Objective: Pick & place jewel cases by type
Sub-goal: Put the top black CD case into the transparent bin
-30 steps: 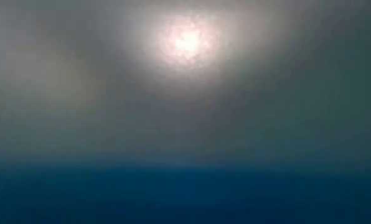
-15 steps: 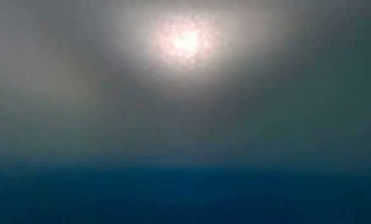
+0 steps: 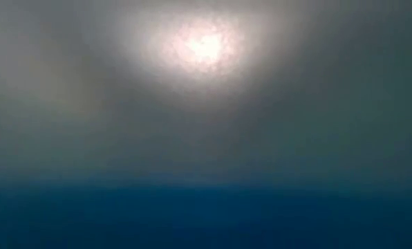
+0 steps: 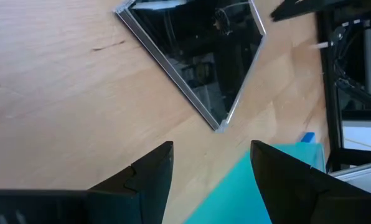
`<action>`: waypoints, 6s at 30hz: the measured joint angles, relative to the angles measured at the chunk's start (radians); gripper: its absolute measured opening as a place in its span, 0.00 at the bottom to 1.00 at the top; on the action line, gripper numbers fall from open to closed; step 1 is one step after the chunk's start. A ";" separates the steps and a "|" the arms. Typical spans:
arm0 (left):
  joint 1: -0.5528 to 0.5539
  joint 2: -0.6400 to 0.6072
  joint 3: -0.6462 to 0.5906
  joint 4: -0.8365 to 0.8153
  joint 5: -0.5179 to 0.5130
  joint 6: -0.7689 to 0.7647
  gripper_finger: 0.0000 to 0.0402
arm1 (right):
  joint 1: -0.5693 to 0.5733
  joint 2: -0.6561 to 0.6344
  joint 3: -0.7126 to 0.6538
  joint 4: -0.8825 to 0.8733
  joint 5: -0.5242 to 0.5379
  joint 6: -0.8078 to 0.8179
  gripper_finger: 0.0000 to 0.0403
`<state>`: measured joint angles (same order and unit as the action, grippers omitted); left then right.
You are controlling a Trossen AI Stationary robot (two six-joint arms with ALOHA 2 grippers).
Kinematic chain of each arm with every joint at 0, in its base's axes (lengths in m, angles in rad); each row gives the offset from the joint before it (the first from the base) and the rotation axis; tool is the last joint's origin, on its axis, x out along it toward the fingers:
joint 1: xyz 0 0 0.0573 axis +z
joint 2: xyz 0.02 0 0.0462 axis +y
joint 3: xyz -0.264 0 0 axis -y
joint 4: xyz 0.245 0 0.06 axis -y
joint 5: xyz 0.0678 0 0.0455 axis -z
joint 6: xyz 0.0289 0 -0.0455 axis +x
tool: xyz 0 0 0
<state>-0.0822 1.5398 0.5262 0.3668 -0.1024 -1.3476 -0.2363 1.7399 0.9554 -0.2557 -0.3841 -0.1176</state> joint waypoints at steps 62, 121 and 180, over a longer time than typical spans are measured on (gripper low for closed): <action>-0.008 -0.003 0.003 -0.228 -0.073 -0.155 0.51 | 0.002 0.231 0.202 -0.149 0.015 -0.177 0.01; 0.035 0.044 -0.007 0.048 -0.315 -0.104 0.51 | 0.029 0.229 0.199 -0.119 0.011 -0.192 0.01; 0.093 -0.031 0.037 0.060 -0.207 0.026 0.13 | 0.029 0.231 0.198 -0.063 -0.003 -0.149 0.01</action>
<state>0.0105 1.5089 0.5632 0.4268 -0.3098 -1.3220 -0.2070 1.9713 1.1538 -0.3190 -0.3868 -0.2661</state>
